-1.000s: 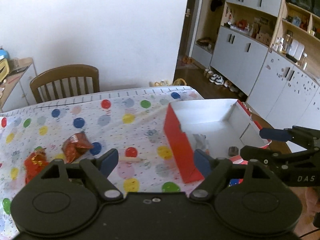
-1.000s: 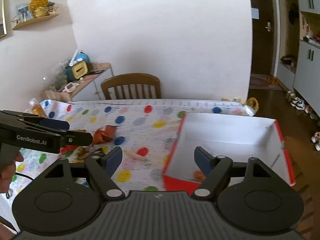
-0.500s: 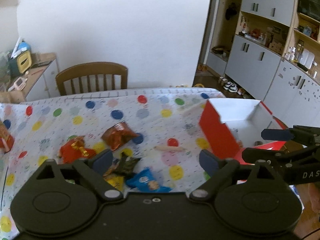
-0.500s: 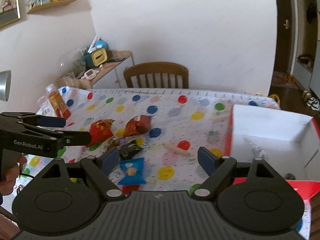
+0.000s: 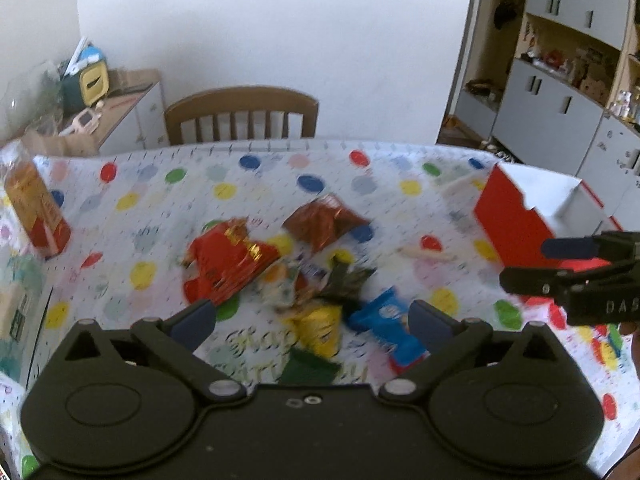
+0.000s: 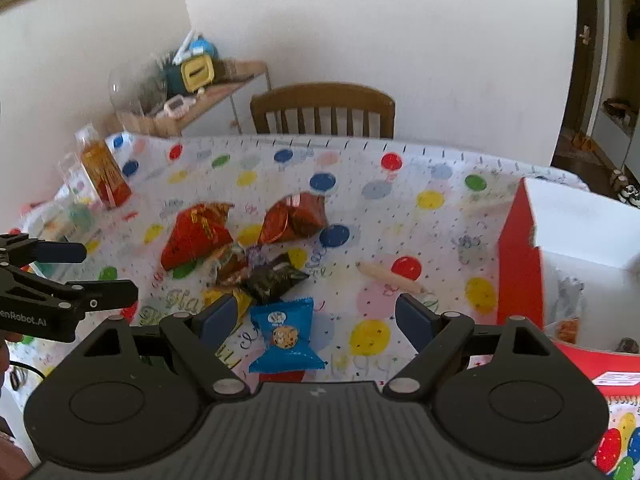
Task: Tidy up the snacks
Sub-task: 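Grasp the green bar packet with the left tool while the right tool grasps the blue cookie packet, then carry both held packets over into the red box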
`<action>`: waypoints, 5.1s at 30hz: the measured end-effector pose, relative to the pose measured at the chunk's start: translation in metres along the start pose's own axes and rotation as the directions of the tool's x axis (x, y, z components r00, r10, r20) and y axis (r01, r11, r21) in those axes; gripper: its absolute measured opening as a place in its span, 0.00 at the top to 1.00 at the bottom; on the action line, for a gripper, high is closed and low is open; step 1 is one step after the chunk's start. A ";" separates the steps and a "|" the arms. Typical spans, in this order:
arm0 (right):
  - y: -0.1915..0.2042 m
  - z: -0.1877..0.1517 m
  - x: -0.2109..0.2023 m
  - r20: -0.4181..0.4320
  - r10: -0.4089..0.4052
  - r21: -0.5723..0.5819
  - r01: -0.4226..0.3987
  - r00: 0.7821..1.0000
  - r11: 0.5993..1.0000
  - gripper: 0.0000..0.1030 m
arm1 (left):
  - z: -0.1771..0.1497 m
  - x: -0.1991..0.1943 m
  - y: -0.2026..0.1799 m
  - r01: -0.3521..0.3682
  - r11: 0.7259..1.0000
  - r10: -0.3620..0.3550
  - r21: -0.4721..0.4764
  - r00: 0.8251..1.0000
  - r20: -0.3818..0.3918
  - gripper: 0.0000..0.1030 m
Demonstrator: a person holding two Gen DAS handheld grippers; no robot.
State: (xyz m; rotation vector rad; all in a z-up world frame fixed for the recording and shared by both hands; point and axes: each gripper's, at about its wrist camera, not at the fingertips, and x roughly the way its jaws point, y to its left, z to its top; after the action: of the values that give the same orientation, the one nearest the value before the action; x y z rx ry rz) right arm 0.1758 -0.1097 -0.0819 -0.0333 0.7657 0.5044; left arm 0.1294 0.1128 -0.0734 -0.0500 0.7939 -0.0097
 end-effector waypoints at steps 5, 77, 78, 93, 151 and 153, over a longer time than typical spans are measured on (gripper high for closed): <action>0.004 -0.002 0.029 -0.040 -0.013 0.008 0.014 0.999 1.000 0.16 | -0.013 0.018 0.019 -0.007 0.999 0.005 -0.031 0.999 -0.047 0.01; 0.015 -0.017 0.008 -0.123 -0.034 -0.002 0.034 0.992 0.999 0.66 | -0.024 0.035 -0.027 0.104 0.994 -0.106 -0.021 0.978 -0.182 0.54; 0.013 -0.015 0.001 -0.115 -0.037 0.000 0.037 0.993 0.999 0.66 | -0.020 0.030 -0.030 0.111 0.994 -0.112 -0.017 0.979 -0.170 0.54; -0.053 0.007 -0.082 -0.003 -0.084 0.045 0.085 0.996 0.995 0.66 | 0.043 -0.009 -0.110 0.208 0.978 -0.207 0.016 0.977 -0.043 0.54; -0.348 -0.010 0.025 -0.254 -0.152 0.086 0.179 0.955 0.980 0.66 | 0.126 0.222 -0.379 0.071 0.980 -0.017 0.188 0.960 -0.278 0.54; -0.347 -0.012 0.028 -0.264 -0.164 0.070 0.189 0.950 0.980 0.66 | 0.124 0.225 -0.379 0.067 0.978 -0.009 0.198 0.959 -0.282 0.54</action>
State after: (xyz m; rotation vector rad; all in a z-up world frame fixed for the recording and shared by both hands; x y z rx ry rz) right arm 0.3409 -0.4061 -0.1622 -0.0796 1.0308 0.2949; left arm 0.3796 -0.2673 -0.1289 0.1356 1.0716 -0.1386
